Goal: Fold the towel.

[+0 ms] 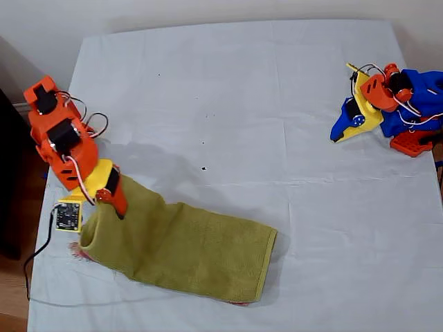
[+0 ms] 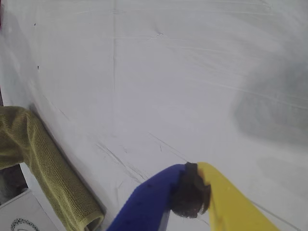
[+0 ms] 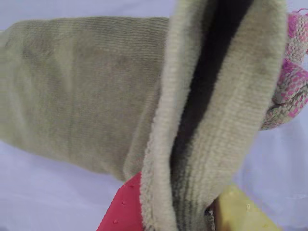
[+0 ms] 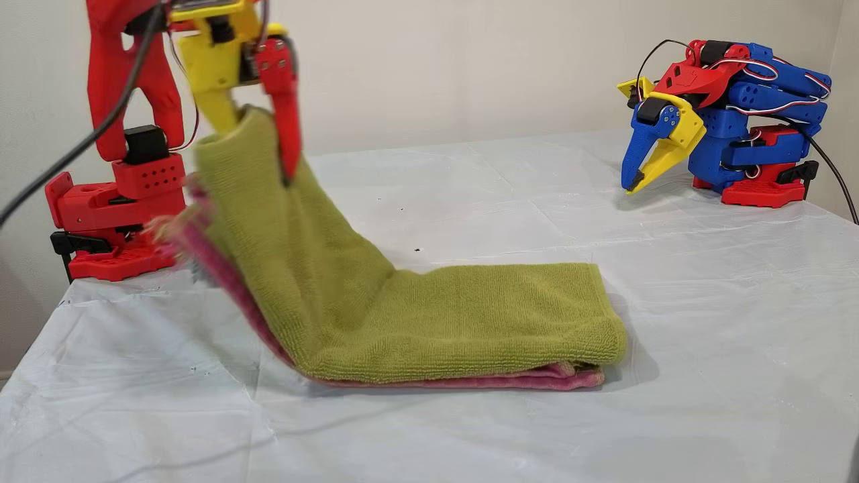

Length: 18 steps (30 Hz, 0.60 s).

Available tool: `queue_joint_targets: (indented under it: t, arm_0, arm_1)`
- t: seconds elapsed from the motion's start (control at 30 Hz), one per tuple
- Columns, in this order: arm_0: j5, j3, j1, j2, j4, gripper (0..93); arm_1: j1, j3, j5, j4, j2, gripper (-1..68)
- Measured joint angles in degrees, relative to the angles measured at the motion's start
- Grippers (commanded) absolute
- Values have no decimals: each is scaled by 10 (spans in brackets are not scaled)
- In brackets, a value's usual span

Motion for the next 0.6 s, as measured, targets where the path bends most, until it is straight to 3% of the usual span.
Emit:
queue_joint_targets:
  t: [0.43,0.6]
  arm_0:
    - [244,-451,-69,-324,-9,2]
    - [299,-516,-79,-371,-62,2]
  arm_1:
    - [0,0,0,0,0,1]
    - [0,0,0,0,0,1]
